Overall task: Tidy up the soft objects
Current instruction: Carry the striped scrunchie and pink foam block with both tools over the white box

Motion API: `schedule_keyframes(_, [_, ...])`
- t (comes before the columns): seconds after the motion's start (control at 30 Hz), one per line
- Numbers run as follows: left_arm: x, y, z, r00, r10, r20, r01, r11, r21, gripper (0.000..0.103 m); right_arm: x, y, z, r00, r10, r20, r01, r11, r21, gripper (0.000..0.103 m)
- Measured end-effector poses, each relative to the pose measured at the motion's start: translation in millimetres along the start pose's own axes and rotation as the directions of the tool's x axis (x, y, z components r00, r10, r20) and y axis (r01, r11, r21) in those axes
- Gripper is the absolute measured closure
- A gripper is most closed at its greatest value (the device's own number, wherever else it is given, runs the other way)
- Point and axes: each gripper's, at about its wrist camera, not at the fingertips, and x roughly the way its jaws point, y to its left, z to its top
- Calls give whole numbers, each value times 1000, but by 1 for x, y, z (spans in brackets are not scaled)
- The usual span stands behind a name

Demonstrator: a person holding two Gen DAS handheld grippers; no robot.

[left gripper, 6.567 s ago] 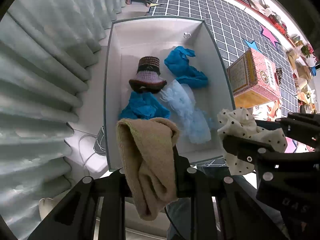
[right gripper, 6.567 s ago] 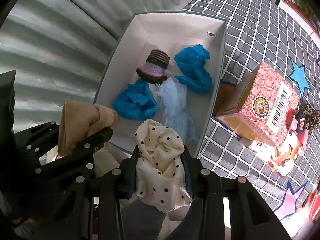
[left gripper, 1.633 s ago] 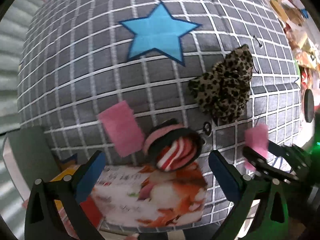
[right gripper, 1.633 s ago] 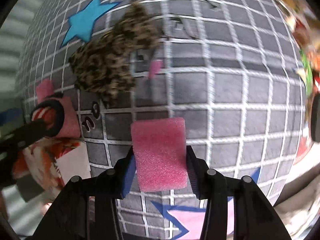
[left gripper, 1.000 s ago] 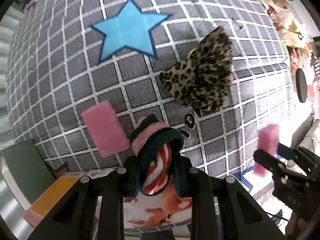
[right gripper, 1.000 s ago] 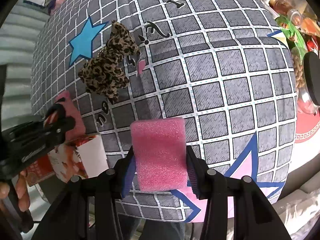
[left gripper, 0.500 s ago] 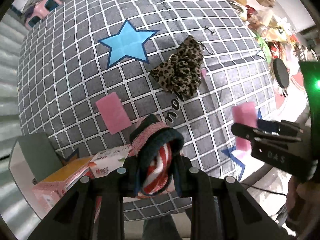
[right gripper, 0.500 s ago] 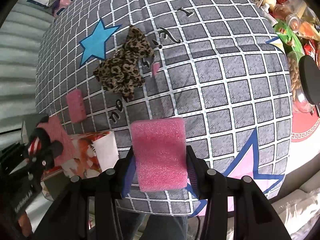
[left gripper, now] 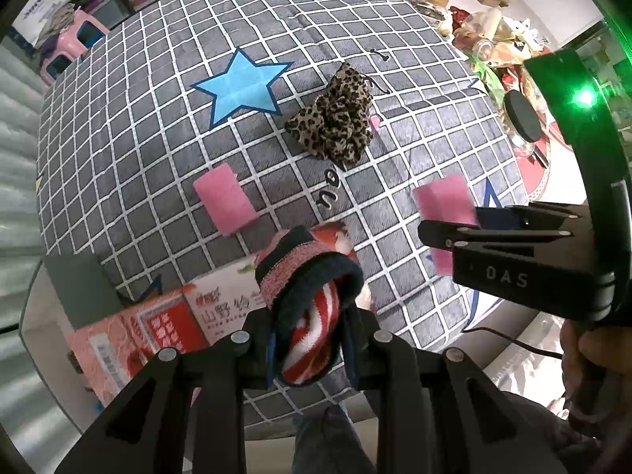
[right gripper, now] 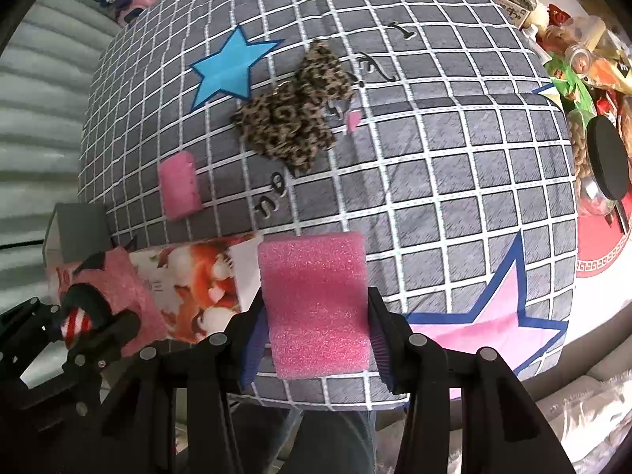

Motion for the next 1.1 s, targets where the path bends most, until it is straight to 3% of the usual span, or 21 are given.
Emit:
schedule_keyframes(0.6, [-51, 40, -66, 990, -22, 138, 28, 998, -49, 75, -24, 84, -38, 997, -18, 80, 26, 994, -104, 55])
schedule_keyframes(1.1, [-85, 94, -111, 972, 9, 236, 36, 983, -182, 75, -41, 169, -54, 992, -4, 125, 37, 964, -263, 55])
